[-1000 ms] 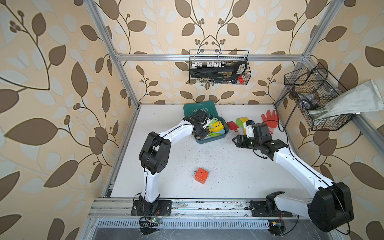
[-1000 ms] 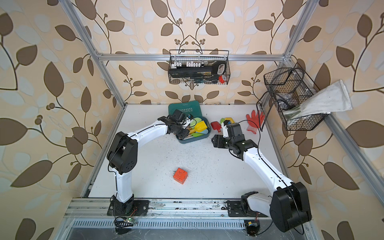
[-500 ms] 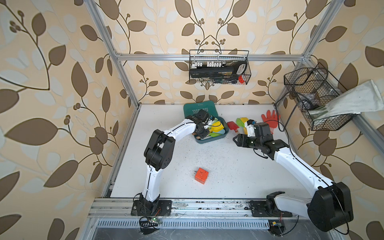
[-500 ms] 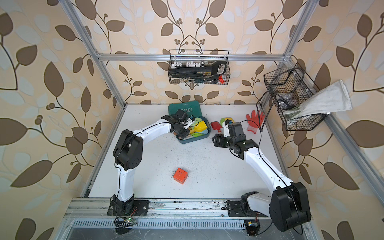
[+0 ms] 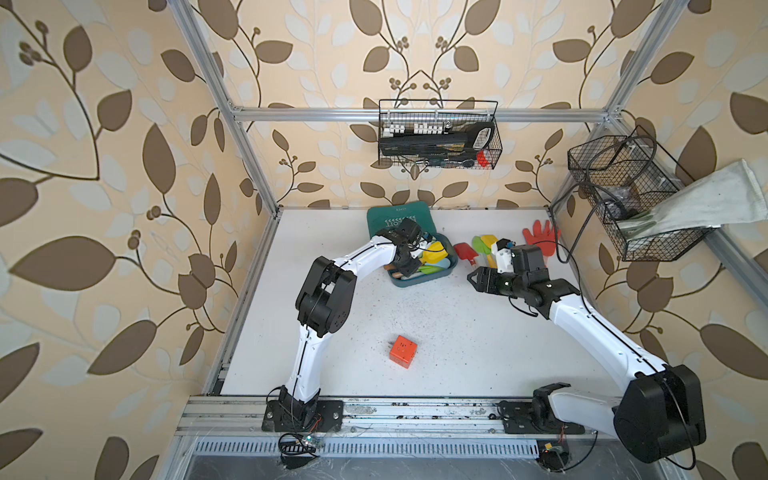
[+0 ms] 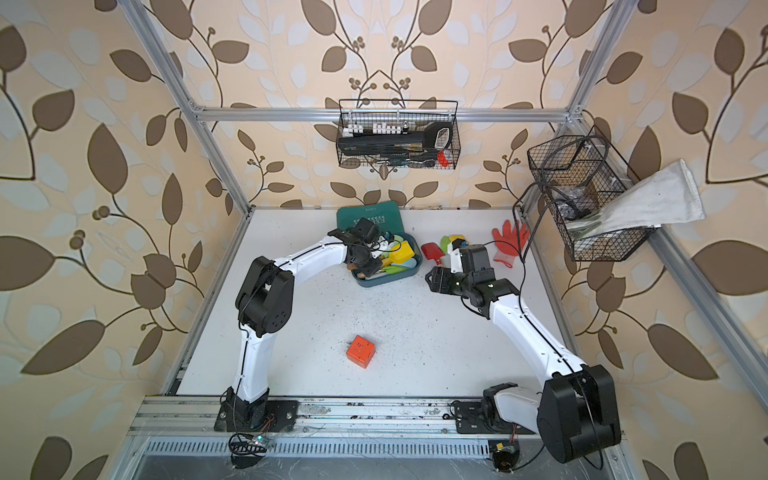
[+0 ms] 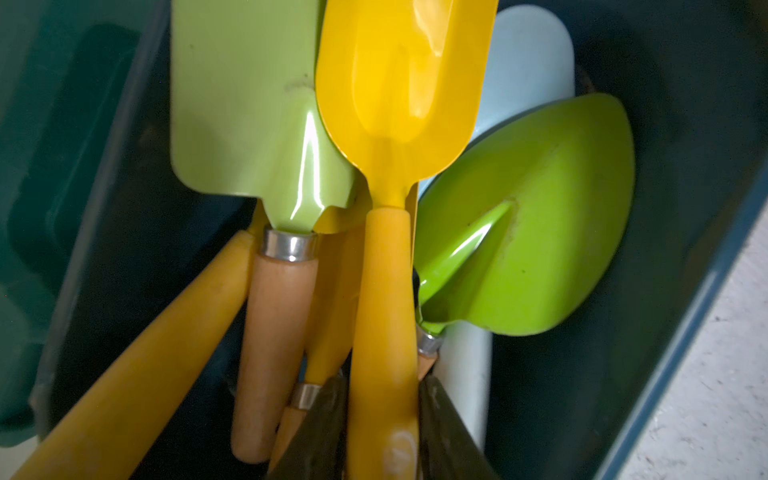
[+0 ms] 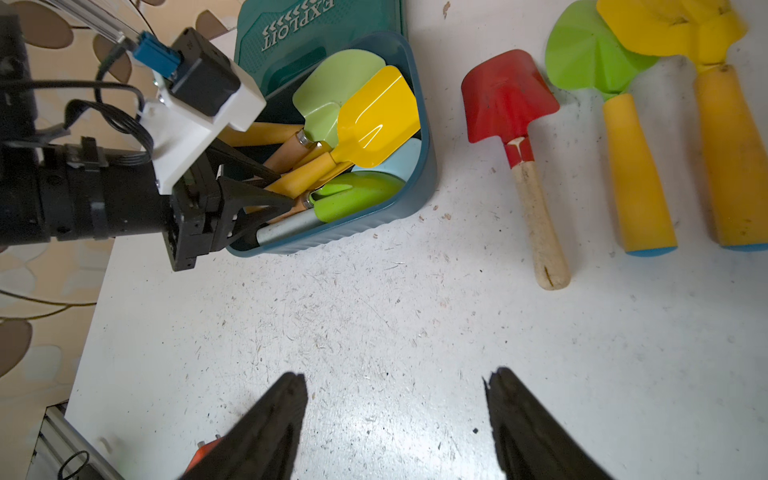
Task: Take the shovel out of the storage box
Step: Pick up the shovel from the storage box.
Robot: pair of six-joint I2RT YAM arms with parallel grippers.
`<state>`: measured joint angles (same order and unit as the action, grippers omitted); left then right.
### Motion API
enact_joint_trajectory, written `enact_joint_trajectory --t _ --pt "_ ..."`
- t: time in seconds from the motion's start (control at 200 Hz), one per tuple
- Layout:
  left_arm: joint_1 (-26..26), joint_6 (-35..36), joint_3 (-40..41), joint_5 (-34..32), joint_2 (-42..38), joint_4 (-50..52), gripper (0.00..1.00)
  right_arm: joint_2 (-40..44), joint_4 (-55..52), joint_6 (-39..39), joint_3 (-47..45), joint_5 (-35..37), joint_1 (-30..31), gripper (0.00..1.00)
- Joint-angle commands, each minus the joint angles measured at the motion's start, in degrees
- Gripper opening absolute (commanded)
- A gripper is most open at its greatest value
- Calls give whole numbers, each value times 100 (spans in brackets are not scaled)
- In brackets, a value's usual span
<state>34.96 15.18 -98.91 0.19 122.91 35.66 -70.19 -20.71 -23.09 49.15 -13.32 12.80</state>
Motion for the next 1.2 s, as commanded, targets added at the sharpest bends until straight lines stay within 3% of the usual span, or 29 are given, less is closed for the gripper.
enact_joint_trajectory --t 0.0,0.24,0.515,0.935,1.195 --pt "28 126 -193 38 82 301 29 -38 93 -66 -107 -169 -52 72" --pt "28 99 -68 43 -169 152 23 -43 130 -100 -134 -279 -127 72" --pt "28 14 -11 589 -621 116 19 -96 146 -129 -151 -340 -172 72" --pt "28 -211 126 844 -1049 22 11 -91 161 -153 -177 -347 -233 72" --pt "28 -850 929 1023 -1841 -741 11 13 154 -194 -221 -545 -293 72"
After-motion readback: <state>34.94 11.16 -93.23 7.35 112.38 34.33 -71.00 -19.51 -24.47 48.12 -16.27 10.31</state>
